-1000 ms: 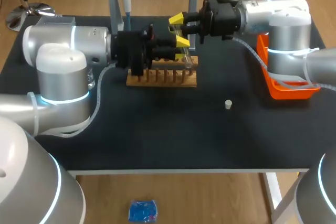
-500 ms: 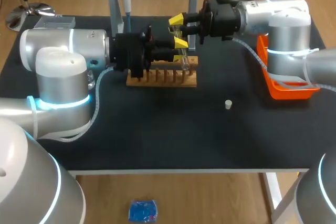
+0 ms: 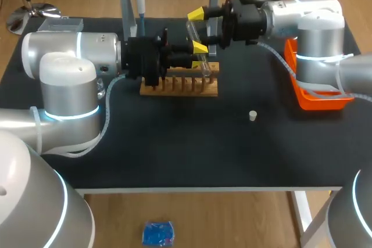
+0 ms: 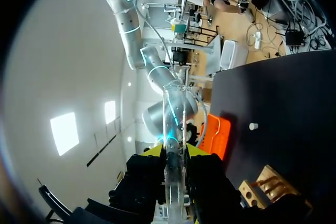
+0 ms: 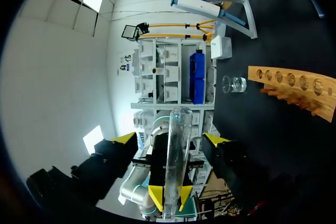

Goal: Invert the test tube, pick up the pipette, mount the tip to pipette, aspirate from beaker and dispense into the tube, eject the tip, return the pipette, and cap with the stopper.

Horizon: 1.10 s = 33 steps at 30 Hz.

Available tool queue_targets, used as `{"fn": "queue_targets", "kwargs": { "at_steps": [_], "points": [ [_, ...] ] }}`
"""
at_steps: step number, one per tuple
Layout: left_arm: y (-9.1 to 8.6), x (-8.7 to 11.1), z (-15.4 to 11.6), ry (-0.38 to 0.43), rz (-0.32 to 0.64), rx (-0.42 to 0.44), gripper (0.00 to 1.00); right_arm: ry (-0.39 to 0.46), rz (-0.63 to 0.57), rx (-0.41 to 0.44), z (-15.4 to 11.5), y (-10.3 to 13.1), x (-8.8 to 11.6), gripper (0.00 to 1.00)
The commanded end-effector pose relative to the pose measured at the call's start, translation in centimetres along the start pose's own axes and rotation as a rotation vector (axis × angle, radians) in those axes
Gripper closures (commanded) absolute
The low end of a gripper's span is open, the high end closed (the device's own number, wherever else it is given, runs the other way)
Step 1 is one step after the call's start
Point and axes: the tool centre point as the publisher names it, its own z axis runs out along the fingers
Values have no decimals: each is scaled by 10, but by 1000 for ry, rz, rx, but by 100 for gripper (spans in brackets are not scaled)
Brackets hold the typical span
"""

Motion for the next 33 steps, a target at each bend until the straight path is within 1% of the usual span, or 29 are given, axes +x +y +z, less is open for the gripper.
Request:
{"fn": "queue_targets", "kwargs": {
  "at_steps": [1,6,8,9,13,16,19,22,23,33],
  "points": [
    [0,0,0,3,1,1,100,-2,-1,-2,0,-1,0,0],
    [0,0,0,3,1,1,100,-2,-1,-2,0,-1,0,0],
    [0,0,0,3,1,1,100,-11,-91,-29,-4,-5,1,0],
    [0,0,0,3,1,1,100,-27,-127,-51,-8,-5,1,0],
    [0,0,0,3,1,1,100,-41,-248,-94,-30,-8,6,0],
    [0,0,0,3,1,1,100,-51,-382,-112,-46,-10,11,0],
    [0,0,0,3,1,1,100,-79,-566,-134,-59,-12,9,0],
    [0,0,0,3,1,1,100,-122,-747,-147,-68,-10,3,0],
    [0,0,0,3,1,1,100,-164,-826,-165,-70,-8,0,0],
    [0,0,0,3,1,1,100,-164,-826,-165,-70,-8,0,0]
  ]
}}
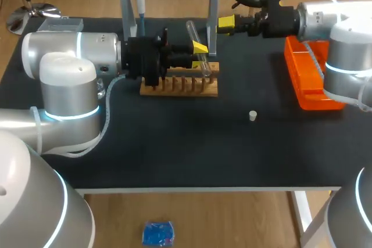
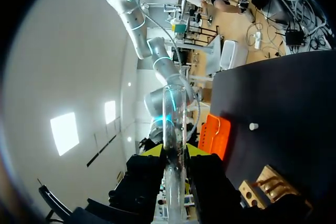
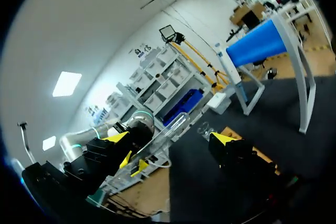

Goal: Invert the test tube, pick up the pipette, mount the tip to pipette, aspirate from beaker and dispense into the tube, eject the tip, return the pipette, and cap with the stopper.

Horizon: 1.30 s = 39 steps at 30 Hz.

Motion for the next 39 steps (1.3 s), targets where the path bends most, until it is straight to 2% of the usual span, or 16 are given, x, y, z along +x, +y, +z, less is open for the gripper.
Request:
{"fn": "queue_targets", "kwargs": {
  "at_steps": [1,6,9,14,18,19,25,32,39],
  "points": [
    [0,-1,0,3,0,1,100,-21,-46,-25,1,-3,7,0],
    [0,-1,0,3,0,1,100,-21,-46,-25,1,-3,7,0],
    [0,-1,0,3,0,1,100,-22,-151,12,2,-12,-6,0],
    [0,-1,0,3,0,1,100,-142,-452,85,-6,-17,-25,0],
    [0,-1,0,3,0,1,100,-238,-715,112,-13,-15,-39,0],
    [0,-1,0,3,0,1,100,-253,-749,117,-14,-15,-43,0],
    [0,-1,0,3,0,1,100,-198,-846,145,-18,-22,-53,0],
    [0,-1,0,3,0,1,100,-105,-862,207,-20,-36,-65,0],
    [0,-1,0,3,0,1,100,-130,-882,241,-31,-45,-80,0]
  ]
}}
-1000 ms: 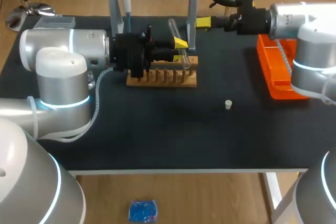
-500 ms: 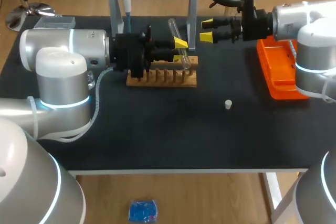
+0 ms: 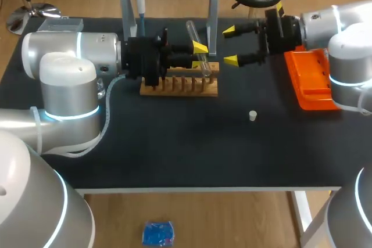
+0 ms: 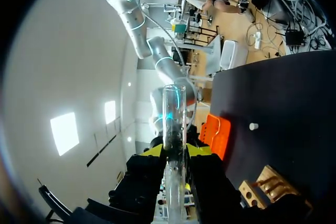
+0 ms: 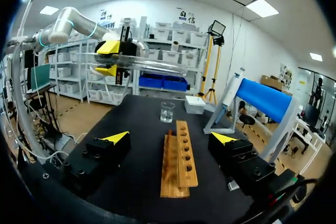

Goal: Invert the test tube, pick up the pipette, mount the tip to pipette, aspirate from beaker and dispense into the tube, eject the tip, return the pipette, and cap with the stopper.

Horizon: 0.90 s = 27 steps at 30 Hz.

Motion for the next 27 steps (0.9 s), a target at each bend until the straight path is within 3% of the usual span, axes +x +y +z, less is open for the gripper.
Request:
{"fn": "queue_targets", "kwargs": {
  "at_steps": [1,10,22,23,27],
  "points": [
    [0,-1,0,3,0,1,100,13,7,6,-4,-8,-7,0],
    [0,-1,0,3,0,1,100,15,-34,53,-5,-20,-7,0],
    [0,-1,0,3,0,1,100,25,-30,53,-5,-21,-7,0],
    [4,-2,-2,36,-30,6,100,25,-30,53,-5,-21,-7,0],
    [18,-23,-12,49,-183,17,100,25,-30,53,-5,-21,-7,0]
  ]
}}
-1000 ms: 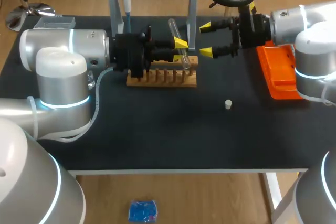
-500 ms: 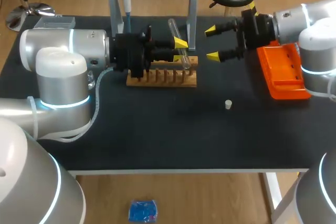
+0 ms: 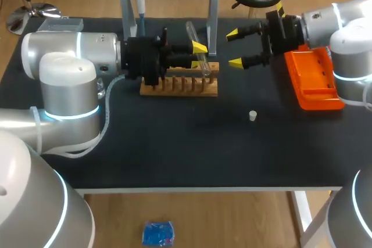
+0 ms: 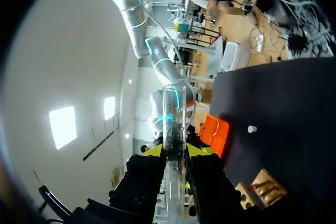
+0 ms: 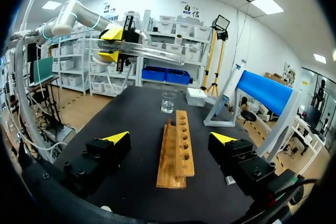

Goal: Invert the test tube, pick up the pipette, mount the tip to pipette, aspirate from beaker and dispense into the tube, eject the tip, return the pipette, and cap with the stopper.

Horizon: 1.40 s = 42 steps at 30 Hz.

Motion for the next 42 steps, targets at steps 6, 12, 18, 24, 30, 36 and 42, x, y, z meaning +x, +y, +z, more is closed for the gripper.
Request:
{"fn": "queue_targets", "kwargs": {
  "at_steps": [6,12,18,24,30,36,42],
  "points": [
    [24,-56,-19,-3,-305,26,100,1,-1,-1,0,-1,-1,0],
    [38,-58,-19,-11,-556,58,100,1,-1,-1,0,-1,-1,0],
    [42,-61,-20,23,-505,3,100,1,-1,-1,0,-1,-1,0],
    [42,-61,-20,23,-505,3,100,1,-1,-1,0,-1,-1,0],
    [42,-61,-20,23,-505,3,100,1,-1,-1,0,-1,-1,0],
    [49,-50,-6,42,-766,7,100,1,-1,-1,0,-1,-1,0],
    [64,-54,-5,45,-988,40,100,1,-1,-1,0,-1,-1,0]
  ]
}}
